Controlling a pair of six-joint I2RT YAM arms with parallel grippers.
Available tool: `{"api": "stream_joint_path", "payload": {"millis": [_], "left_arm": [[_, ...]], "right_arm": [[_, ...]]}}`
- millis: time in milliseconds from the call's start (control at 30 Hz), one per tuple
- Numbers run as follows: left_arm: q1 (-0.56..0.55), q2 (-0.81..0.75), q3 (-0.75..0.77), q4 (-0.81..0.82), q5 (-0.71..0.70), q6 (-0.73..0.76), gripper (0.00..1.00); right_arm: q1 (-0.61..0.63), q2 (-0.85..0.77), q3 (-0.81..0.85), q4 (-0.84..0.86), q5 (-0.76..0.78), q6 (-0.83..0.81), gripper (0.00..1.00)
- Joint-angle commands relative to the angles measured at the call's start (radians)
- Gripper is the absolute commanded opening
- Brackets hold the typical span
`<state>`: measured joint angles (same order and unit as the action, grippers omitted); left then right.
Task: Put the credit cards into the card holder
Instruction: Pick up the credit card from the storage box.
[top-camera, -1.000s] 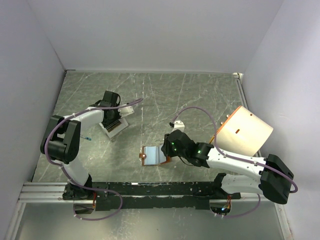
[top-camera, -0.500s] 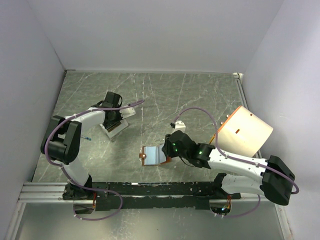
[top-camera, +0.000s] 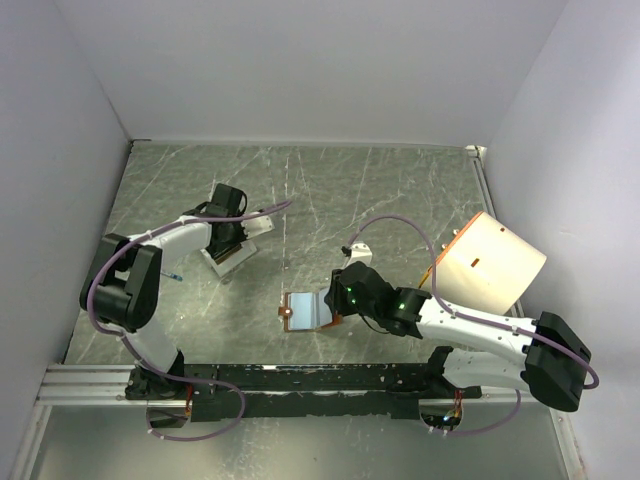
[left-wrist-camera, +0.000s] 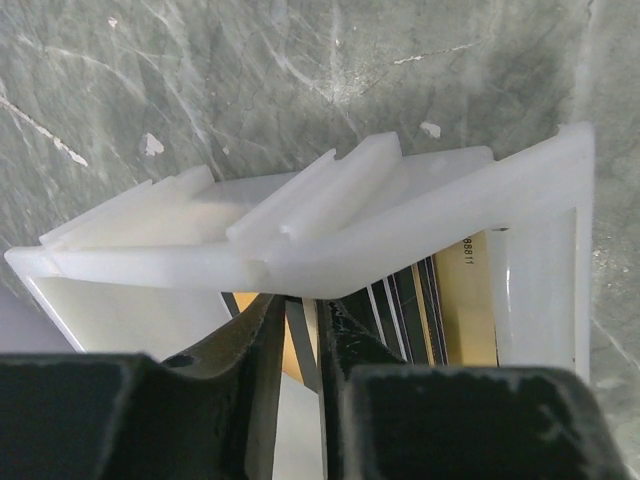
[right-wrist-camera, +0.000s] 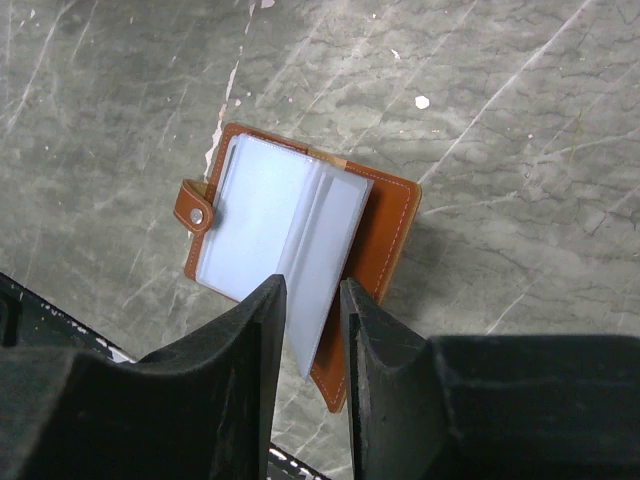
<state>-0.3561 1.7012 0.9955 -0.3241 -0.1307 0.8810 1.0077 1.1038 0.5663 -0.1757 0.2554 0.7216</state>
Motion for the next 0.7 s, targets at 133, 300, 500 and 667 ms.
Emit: {"api": "stream_joint_path", "payload": {"millis": [133, 300, 500, 667], "left_arm": [[-0.012, -0.053, -0.003, -0.055, -0.017, -0.027, 0.17], [-0.014, -0.106, 0.004, -0.052, -0.043, -0.056, 0.07], [-0.018, -0.186, 0.033, -0.057, -0.081, -0.125, 0.07], [-0.018, -0.235, 0.071, -0.089, -0.101, -0.215, 0.07]], "right_arm": [[0.004, -0.016, -0.007, 0.018, 0.018, 0.008, 0.29], [0.004, 0.000, -0.007, 0.023, 0.018, 0.006, 0.29], [0.004, 0.022, -0.007, 0.026, 0.018, 0.009, 0.29], [0.002, 0.046, 0.008, 0.022, 0.019, 0.005, 0.29]]}}
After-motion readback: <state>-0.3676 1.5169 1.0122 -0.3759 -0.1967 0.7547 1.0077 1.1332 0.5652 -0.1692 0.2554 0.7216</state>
